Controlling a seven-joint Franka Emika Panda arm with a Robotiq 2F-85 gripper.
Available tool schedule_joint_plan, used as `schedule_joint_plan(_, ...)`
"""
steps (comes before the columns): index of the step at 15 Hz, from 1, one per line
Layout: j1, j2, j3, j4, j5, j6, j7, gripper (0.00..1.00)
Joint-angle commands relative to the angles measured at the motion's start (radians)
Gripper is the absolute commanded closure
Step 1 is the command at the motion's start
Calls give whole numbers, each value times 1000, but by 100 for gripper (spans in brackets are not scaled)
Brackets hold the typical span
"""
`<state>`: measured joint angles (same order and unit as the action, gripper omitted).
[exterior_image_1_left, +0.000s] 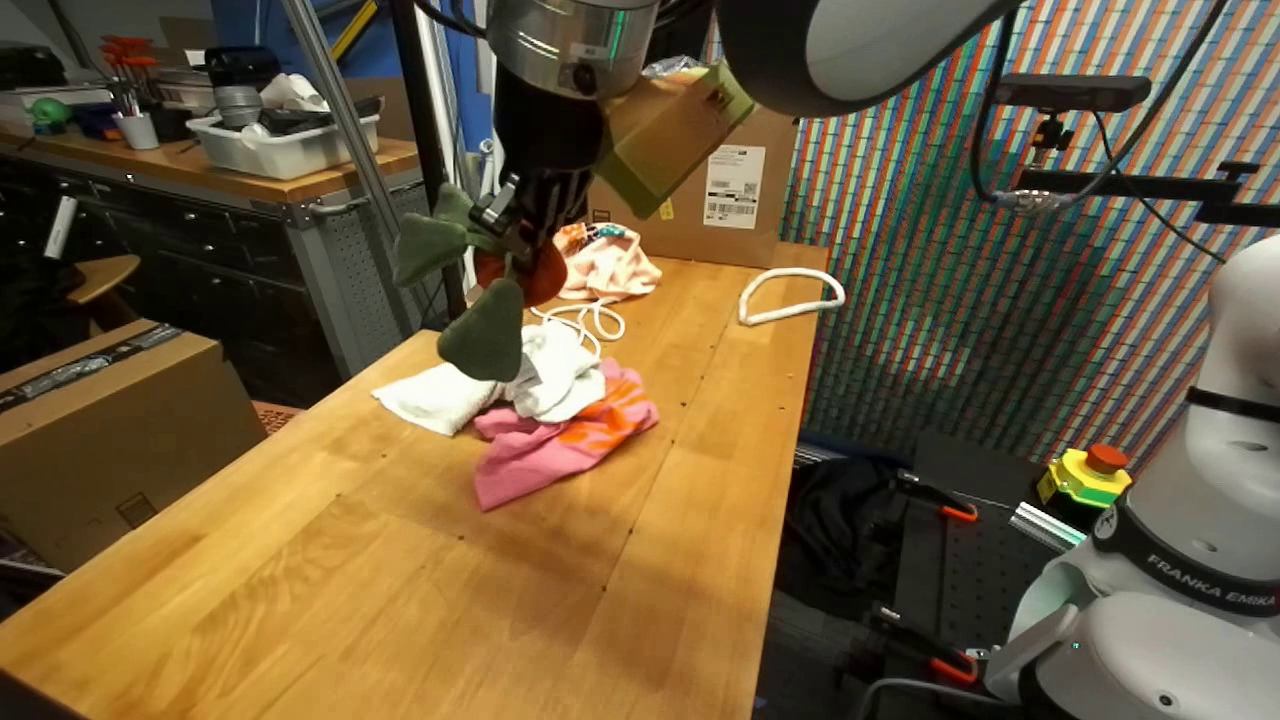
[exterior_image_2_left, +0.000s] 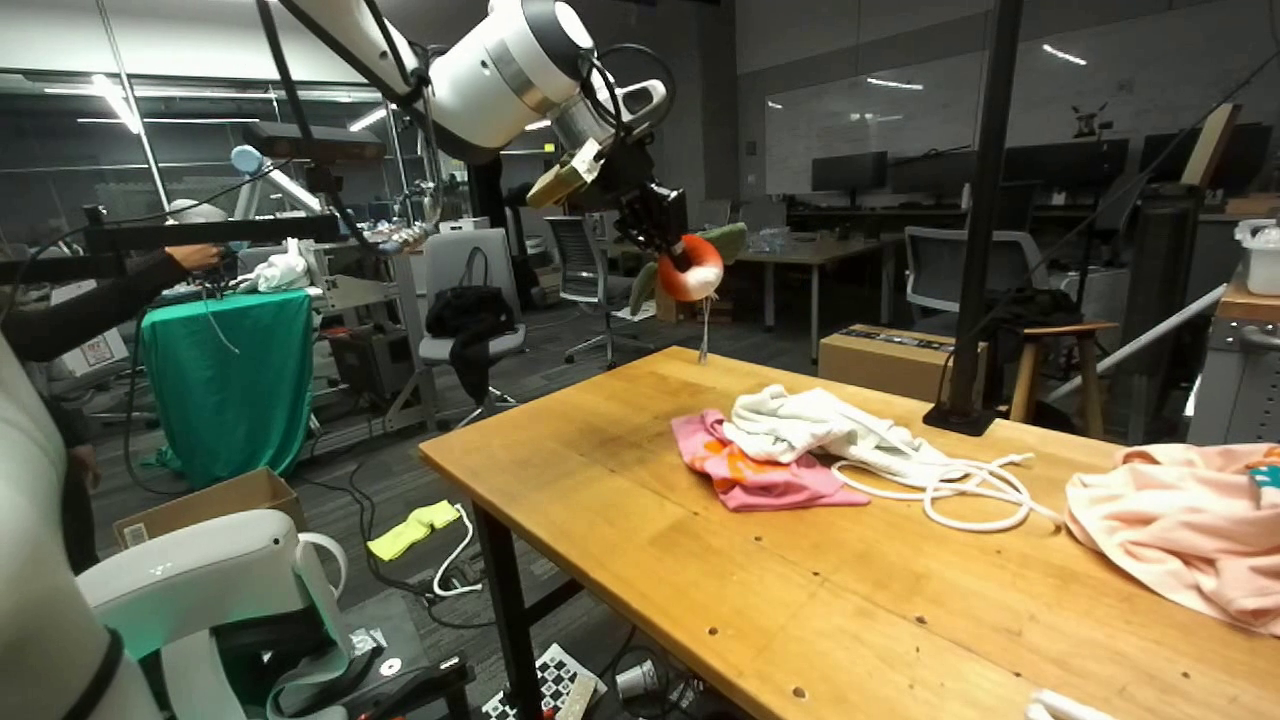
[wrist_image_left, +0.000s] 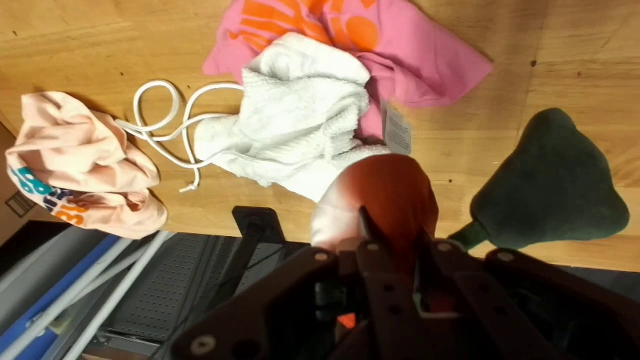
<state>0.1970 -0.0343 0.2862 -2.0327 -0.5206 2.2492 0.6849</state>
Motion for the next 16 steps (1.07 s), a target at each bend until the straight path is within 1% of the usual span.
schedule_joint_plan(1,40,129,6,170,0,-66,-84,90)
schedule_joint_plan(4,81,227,-7,287,-3,-97,-142,90)
schedule_joint_plan(8,141,354,-36,417,-15,-72,-168,90)
schedule_joint_plan(12,211,471,-85,521,-9,0,-116,90)
schedule_joint_plan(16,282,579,-153,595,-6,75,-17,90)
